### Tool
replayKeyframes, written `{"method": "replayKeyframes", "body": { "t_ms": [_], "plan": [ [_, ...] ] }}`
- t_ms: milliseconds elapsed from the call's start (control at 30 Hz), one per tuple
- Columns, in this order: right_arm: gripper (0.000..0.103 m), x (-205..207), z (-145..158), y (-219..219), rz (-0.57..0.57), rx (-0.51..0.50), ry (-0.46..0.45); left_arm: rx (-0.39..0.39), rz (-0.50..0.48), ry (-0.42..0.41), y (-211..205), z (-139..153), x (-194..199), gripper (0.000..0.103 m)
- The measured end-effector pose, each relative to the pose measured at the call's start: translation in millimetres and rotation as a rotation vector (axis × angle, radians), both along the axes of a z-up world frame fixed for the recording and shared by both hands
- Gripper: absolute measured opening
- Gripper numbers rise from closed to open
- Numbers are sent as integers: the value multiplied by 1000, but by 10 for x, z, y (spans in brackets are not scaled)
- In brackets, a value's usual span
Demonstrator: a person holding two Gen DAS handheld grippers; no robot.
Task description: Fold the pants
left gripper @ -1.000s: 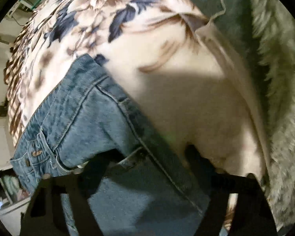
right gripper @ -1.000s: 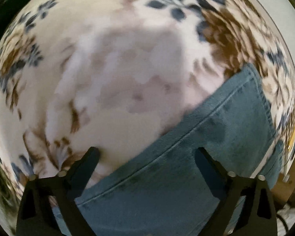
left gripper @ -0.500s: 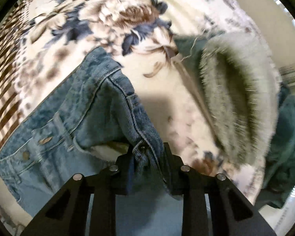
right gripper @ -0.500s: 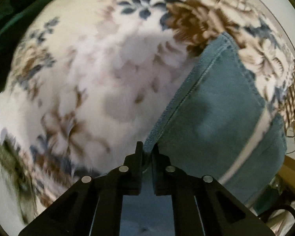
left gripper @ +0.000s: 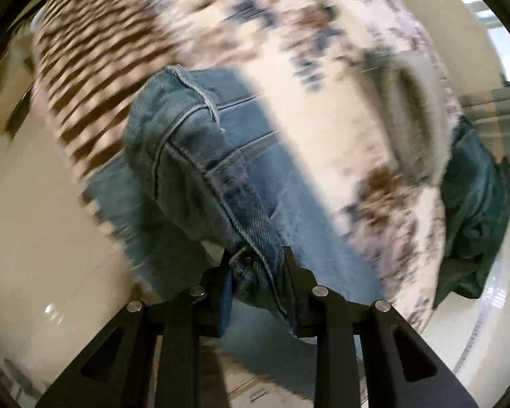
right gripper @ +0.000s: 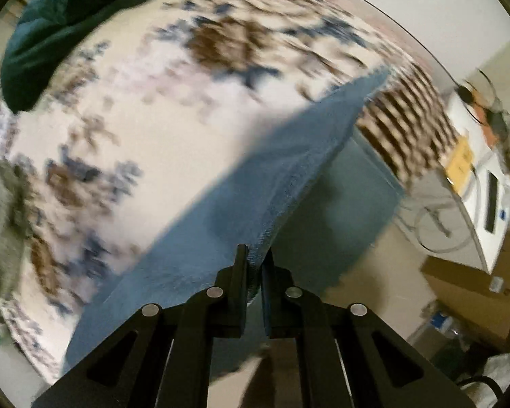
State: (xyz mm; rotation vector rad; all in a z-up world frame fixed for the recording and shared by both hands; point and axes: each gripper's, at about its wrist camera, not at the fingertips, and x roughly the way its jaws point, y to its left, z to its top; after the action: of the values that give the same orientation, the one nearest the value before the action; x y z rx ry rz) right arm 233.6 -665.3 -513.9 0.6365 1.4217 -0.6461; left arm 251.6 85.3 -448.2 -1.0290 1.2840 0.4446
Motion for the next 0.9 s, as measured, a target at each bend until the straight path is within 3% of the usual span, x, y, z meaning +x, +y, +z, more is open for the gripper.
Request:
{"method": "replayKeyframes", "body": {
  "t_ms": [133, 233, 300, 367, 400, 433, 533, 600, 700, 800, 900],
  "plan": [
    [7, -382, -453, -10, 10, 10, 84, -44, -10, 83, 40, -553, -280, 22],
    [9, -596, -848, -21, 32, 70, 125, -19, -55, 93, -16, -789, -329, 23],
    [24, -749, -1038, -63, 60, 123, 174, 4, -65, 88, -67, -769, -357, 26],
    [41, -908, -1042, -144, 54, 177, 143, 53, -82, 78, -156, -612, -352, 28],
    [58, -974, -1017, -187, 52, 184, 133, 75, -87, 73, -197, -547, -358, 30],
    [67, -1029, -981, -229, 49, 188, 112, 107, -95, 68, -255, -462, -353, 32],
    [68, -1163, -745, -476, 13, 181, 11, 212, -106, 54, -468, -194, -341, 49],
    [68, -1220, -585, -712, -27, 162, -61, 264, -120, 21, -595, -49, -338, 54],
    [68, -1201, -467, -1192, -89, 116, -96, 373, -186, -6, -831, 72, -288, 78],
    [68, -1085, -557, -1566, -138, 120, -97, 386, -231, -14, -1113, 68, -164, 80],
    [68, -857, -729, -1737, -117, 153, -79, 372, -274, -10, -1407, -6, -46, 80]
  ]
}}
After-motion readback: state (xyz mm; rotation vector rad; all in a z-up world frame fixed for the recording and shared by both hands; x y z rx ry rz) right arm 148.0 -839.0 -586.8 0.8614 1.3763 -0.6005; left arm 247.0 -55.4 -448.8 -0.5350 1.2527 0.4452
